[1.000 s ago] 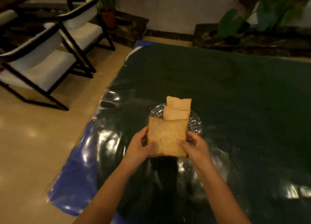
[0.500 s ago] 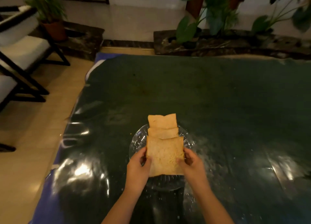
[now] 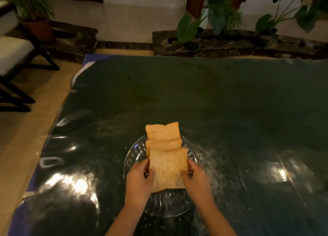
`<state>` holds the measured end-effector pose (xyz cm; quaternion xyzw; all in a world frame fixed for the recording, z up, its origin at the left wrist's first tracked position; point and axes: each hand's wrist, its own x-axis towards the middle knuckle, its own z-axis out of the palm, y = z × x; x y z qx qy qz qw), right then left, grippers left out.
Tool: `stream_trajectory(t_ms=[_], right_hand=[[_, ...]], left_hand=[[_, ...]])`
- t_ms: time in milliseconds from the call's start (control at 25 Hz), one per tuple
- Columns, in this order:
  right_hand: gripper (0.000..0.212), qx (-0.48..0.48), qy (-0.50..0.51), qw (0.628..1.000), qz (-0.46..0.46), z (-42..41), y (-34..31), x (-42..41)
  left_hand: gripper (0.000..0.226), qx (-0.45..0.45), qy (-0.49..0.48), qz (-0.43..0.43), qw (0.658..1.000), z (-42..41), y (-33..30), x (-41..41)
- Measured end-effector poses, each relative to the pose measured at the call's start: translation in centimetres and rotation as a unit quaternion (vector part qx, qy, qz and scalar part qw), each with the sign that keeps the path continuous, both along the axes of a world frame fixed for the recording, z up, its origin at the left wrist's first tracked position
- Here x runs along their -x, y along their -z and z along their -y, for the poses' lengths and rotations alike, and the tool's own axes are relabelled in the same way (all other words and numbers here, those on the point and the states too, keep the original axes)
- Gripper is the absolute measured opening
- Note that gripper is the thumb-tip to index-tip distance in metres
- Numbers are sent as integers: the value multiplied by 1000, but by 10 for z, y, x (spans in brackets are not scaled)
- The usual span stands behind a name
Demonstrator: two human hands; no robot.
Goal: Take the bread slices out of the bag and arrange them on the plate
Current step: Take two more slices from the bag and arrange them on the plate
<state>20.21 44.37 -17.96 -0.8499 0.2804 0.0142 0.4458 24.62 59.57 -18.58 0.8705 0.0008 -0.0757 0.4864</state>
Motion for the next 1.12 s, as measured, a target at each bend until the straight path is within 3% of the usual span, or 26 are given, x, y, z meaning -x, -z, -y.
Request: stream_trajectory(t_ms=[320,560,880,1000,1120], right_hand=[[18,56,83,995,15,-4,-19,-5],[15,-28,72,997,29,2,-30,27],[12,-38,64,997,-10,-2,-10,44],[19,-4,31,999,-30,-1,-7,43],[42,49,26,998,4,0,-6,40]], left_hand=[[22,6,-53,-1,999,3,-15,3],[21,28,-45,-39,998,-13,-25,28],[19,12,-46,-66,997,-16,-10,48],[21,-17,-40,-58,997,-17,-8,47],[39,-29,-61,-25,997,-19,-5,41]])
